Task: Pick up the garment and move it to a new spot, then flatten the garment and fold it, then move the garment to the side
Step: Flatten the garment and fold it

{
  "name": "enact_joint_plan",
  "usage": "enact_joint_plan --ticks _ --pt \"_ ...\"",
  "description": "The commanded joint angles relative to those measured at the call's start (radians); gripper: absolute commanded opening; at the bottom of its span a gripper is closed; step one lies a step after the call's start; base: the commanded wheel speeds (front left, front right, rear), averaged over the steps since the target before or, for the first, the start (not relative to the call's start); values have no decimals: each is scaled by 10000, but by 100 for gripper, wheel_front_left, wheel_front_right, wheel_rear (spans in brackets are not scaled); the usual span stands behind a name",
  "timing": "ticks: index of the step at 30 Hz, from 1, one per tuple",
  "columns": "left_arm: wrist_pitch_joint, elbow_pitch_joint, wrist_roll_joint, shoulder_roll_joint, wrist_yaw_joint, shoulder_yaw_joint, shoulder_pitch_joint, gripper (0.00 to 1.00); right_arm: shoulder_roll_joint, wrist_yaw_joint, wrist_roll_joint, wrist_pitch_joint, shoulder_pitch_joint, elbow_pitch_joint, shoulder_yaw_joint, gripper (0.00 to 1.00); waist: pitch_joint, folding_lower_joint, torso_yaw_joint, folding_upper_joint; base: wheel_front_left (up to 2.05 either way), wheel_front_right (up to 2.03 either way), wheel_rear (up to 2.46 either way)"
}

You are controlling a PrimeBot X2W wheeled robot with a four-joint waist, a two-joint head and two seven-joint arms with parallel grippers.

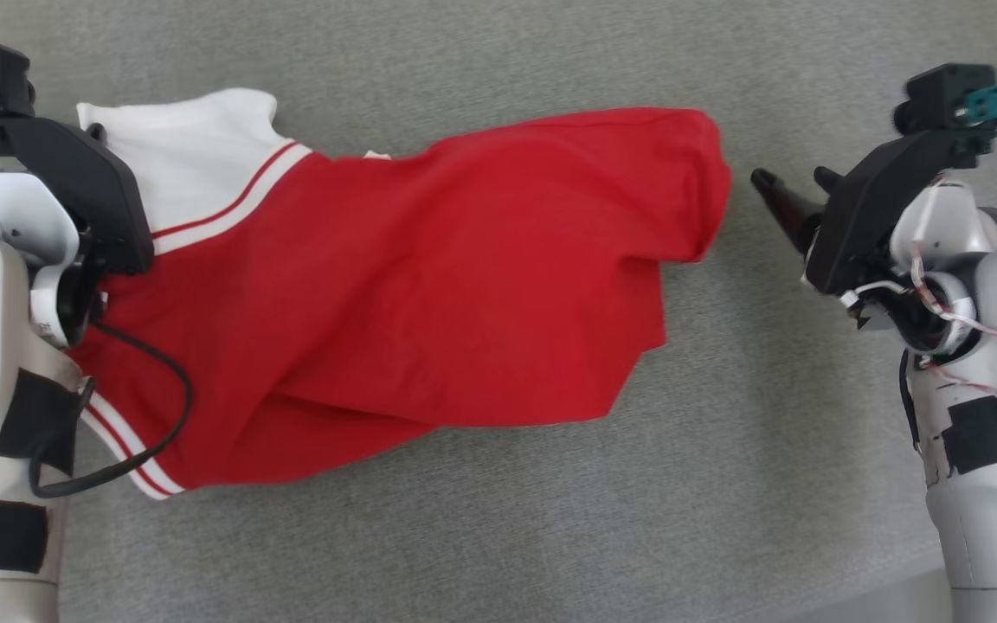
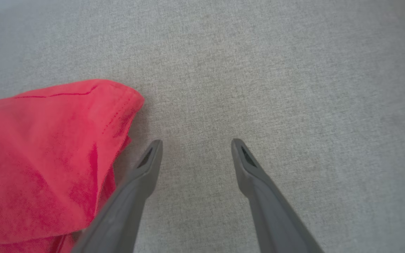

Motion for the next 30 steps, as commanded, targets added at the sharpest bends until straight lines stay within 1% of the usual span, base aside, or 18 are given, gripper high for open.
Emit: enact_joint_plan --ticks 1,2,5,7,10,12,13,15,19,25,30 --pt "53 47 -32 125 -20 17 36 0 70 8 50 31 -59 -17 -62 100 80 0 129 0 0 0 0" --pt "95 -140 -53 177 -31 -29 21 0 328 9 272 192 -141 -60 -500 100 111 0 215 0 0 0 0" --pt "154 -405 -122 181 -78 -95 44 0 569 8 343 196 -381 -264 -936 100 218 0 334 0 0 0 0" --pt "196 -564 -152 113 -98 -154 163 0 624 9 53 87 -466 -452 -1074 100 249 0 409 0 0 0 0" --pt "249 -776 -209 67 -99 -209 333 0 520 9 -718 56 -587 -769 -1247 100 244 0 486 0 0 0 0" --pt "293 -903 -255 80 -107 -230 414 0 686 8 -982 32 -701 -946 -1409 100 230 0 522 0 0 0 0" --pt "298 -958 -252 101 -109 -238 448 0 773 9 -1065 79 -706 -989 -1456 100 228 0 537 0 0 0 0" --pt "313 -1071 -273 140 -116 -247 535 0 969 8 -847 161 -755 -975 -1572 100 212 0 559 0 0 0 0" --pt "397 -1322 -266 180 -47 -285 566 0 1172 9 -978 339 -863 -585 -1754 100 269 0 614 0 0 0 0" --pt "510 -1654 -295 163 5 -403 616 0 1293 8 -1706 244 -1226 494 -2178 100 406 0 752 0 0 0 0" --pt "577 -1817 -325 169 33 -478 654 0 1293 9 -1003 160 -1462 1196 -1627 100 479 0 844 0 0 0 0"
